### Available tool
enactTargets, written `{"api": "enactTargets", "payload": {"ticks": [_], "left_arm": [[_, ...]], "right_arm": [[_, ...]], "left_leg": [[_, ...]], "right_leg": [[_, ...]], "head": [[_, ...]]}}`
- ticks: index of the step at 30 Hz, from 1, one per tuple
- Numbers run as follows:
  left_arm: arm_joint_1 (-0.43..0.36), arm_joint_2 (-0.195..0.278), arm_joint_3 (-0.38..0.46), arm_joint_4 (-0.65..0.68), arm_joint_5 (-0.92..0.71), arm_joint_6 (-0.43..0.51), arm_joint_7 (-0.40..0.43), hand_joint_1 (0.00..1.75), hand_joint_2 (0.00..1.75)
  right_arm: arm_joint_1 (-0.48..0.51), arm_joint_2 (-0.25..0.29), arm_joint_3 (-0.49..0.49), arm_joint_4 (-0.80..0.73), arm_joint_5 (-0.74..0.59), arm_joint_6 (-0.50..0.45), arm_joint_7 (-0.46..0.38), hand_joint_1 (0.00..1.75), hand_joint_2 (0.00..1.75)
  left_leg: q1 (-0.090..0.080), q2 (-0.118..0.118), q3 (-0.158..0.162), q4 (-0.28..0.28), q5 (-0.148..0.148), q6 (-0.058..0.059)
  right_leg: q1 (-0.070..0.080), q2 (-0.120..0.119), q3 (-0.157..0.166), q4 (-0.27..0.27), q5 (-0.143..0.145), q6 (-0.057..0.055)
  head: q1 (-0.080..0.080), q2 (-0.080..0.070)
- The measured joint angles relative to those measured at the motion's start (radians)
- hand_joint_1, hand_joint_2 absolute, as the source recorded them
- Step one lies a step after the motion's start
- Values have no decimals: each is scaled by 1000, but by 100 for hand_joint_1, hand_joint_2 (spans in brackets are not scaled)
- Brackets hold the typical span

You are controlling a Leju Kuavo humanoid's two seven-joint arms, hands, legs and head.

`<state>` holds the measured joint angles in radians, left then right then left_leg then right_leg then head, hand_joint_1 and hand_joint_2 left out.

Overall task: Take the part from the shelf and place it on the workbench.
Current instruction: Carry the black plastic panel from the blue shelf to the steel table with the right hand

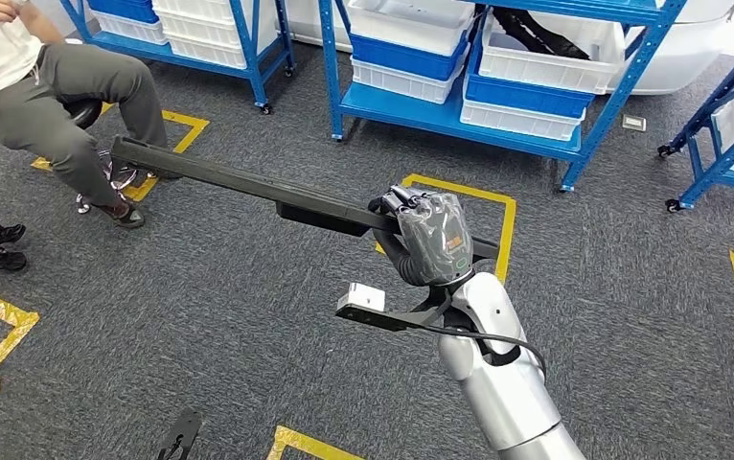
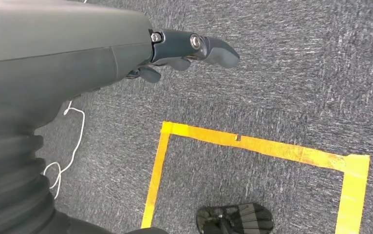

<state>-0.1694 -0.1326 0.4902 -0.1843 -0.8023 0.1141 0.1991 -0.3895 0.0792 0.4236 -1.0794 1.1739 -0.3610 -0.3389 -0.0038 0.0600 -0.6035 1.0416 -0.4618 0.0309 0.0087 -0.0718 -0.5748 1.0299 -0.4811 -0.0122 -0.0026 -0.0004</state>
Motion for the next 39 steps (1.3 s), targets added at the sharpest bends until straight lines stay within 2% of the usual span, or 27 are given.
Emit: {"api": "enactTargets", "payload": {"ticks": [1, 3, 5, 7, 9, 10, 11, 13, 14, 15, 16, 17, 18, 20, 22, 24, 25, 26, 27, 28, 30, 31, 33, 34, 36, 37, 39], "left_arm": [[1, 1, 0, 0, -2, 0, 0, 0, 175], [4, 1, 1, 0, -3, 0, 0, 0, 175], [6, 0, 4, 0, -3, 0, 0, 0, 175], [5, -1, 7, 0, -3, -1, 0, 0, 175], [7, -3, 8, 0, -3, -1, 0, 0, 175], [9, -3, 9, 0, -3, -1, 0, 0, 175], [10, -3, 9, 0, -3, -2, 0, 0, 175], [11, -3, 10, 0, -3, -2, 0, 0, 175], [11, -3, 10, 0, -3, -1, 0, 0, 175], [11, -3, 10, 0, -4, -1, 0, 0, 175], [12, -3, 11, 0, -4, 0, 0, 0, 175], [13, -3, 11, 0, -4, 0, 0, 0, 175], [15, -2, 11, 0, -4, 0, 0, 0, 175], [16, -1, 11, 0, -4, 0, -1, 0, 175], [15, -1, 11, 0, -4, 1, -5, 0, 175], [14, -1, 11, 0, -4, 0, -12, 0, 175], [14, -1, 12, 0, -3, 0, -15, 0, 175], [14, -1, 13, 0, 0, -1, -17, 0, 175], [15, 0, 16, 0, 7, -1, -18, 0, 175], [15, 0, 19, 0, 15, -3, -20, 0, 175], [14, -1, 31, 0, 46, -9, -20, 0, 175], [15, -2, 42, 1, 64, -15, -18, 0, 175], [23, -3, 70, 2, 93, -29, -3, 0, 175], [30, -5, 82, 2, 97, -34, 13, 0, 175], [46, -8, 101, 4, 98, -34, 50, 0, 175], [51, -10, 109, 4, 101, -33, 68, 0, 175], [60, -14, 130, 6, 114, -33, 89, 0, 175]], "right_arm": [[0, 1, 0, -1, 2, 1, 0, 175, 175], [0, 4, 0, -4, 4, 2, 0, 175, 175], [-1, 6, 0, -8, 5, 2, 0, 175, 175], [0, 3, 0, -9, 5, 2, 0, 175, 175], [6, -1, 0, -9, 5, 2, 0, 175, 175], [8, -3, 0, -9, 5, 2, 0, 175, 175], [9, -4, 1, -9, 5, 2, 0, 175, 175], [9, -5, 1, -9, 5, 2, 0, 175, 175], [8, -5, 1, -9, 5, 2, 0, 175, 175], [7, -5, 1, -9, 5, 2, 0, 175, 175], [7, -5, 1, -9, 5, 2, 0, 175, 175], [7, -5, 1, -9, 5, 2, 0, 175, 175], [6, -3, 1, -9, 6, 2, 0, 175, 175], [3, 1, 0, -9, 6, 2, 1, 175, 175], [0, 4, 0, -10, 7, 2, 1, 175, 175], [0, 4, 0, -9, 9, 4, 1, 175, 175], [1, 4, 0, -9, 9, 5, 0, 175, 175], [1, 4, 0, -9, 9, 5, 0, 175, 175], [1, 4, 0, -9, 9, 4, -1, 175, 175], [0, 4, 0, -9, 8, 3, -1, 175, 175], [-2, 3, 0, -9, 8, 2, -2, 175, 175], [-4, 3, 1, -9, 8, 2, -3, 175, 175], [-8, 4, 3, -8, 7, 1, -5, 175, 175], [-11, 4, 4, -8, 5, 1, -8, 175, 175], [-18, 4, 9, -3, -1, -4, -13, 175, 175], [-19, 3, 11, 1, -5, -8, -16, 175, 175], [-19, -1, 14, 14, -11, -17, -20, 175, 175]], "left_leg": [[-5, 1, 1, -9, -1, 3], [-3, -18, 1, -19, 10, 9], [5, -36, 5, -36, 25, 17], [8, -55, 3, -43, 34, 22], [9, -78, -2, -42, 37, 21], [9, -90, -4, -41, 39, 20], [11, -102, -5, -41, 40, 17], [13, -124, -5, -39, 42, 10], [13, -135, -7, -37, 43, 5], [13, -143, -11, -37, 45, -2], [13, -149, -15, -37, 47, -10], [15, -155, -20, -38, 50, -17], [17, -154, -24, -37, 52, -22], [20, -121, -40, -10, 33, -33], [22, -78, -85, 89, -24, -42], [26, -66, -142, 211, -76, -49], [28, -64, -155, 239, -80, -52], [29, -61, -148, 227, -65, -53], [30, -56, -123, 180, -37, -53], [31, -38, -85, 109, -6, -52], [25, -10, -28, 0, 30, -47], [21, -4, -17, -23, 34, -43], [14, -22, -21, -28, 35, -32], [13, -31, -20, -31, 38, -26], [14, -48, -19, -36, 44, -9], [15, -58, -19, -37, 47, -1], [15, -82, -22, -37, 49, 8]], "right_leg": [[2, -10, -1, -1, 0, 1], [4, -24, -2, -2, -1, 4], [3, 4, -17, 32, -23, 8], [-5, 51, -64, 142, -76, 8], [-13, 65, -116, 256, -116, 15], [-17, 66, -121, 268, -115, 23], [-22, 68, -106, 238, -97, 35], [-33, 89, -39, 101, -42, 57], [-36, 101, -9, 41, -21, 59], [-37, 110, 7, 5, -9, 57], [-34, 114, 12, -9, -6, 50], [-32, 107, 12, -10, -2, 41], [-33, 100, 10, -11, 2, 33], [-38, 86, 10, -14, 8, 17], [-38, 70, 10, -16, 10, 7], [-35, 50, 9, -16, 9, 4], [-34, 39, 9, -15, 8, 4], [-34, 30, 9, -15, 8, 5], [-35, 21, 10, -15, 7, 5], [-34, 13, 11, -15, 6, 6], [-26, -1, 12, -15, 2, 12], [-22, -8, 14, -16, 1, 17], [-17, -23, 17, -19, 0, 28], [-18, -18, 15, -14, -5, 33], [-20, 16, -11, 42, -38, 34], [-22, 39, -39, 102, -67, 30], [-22, 61, -105, 239, -118, 23]], "head": [[0, 0], [0, 0], [1, 0], [4, 0], [7, 0], [7, 0], [7, 0], [7, 0], [7, 0], [7, 0], [7, 0], [7, 0], [7, 0], [3, 0], [-3, 0], [-4, 0], [-5, 0], [-5, 0], [-5, 0], [-5, 0], [-4, 0], [-4, 0], [0, 0], [0, 0], [1, 0], [1, 0], [4, 0]]}}
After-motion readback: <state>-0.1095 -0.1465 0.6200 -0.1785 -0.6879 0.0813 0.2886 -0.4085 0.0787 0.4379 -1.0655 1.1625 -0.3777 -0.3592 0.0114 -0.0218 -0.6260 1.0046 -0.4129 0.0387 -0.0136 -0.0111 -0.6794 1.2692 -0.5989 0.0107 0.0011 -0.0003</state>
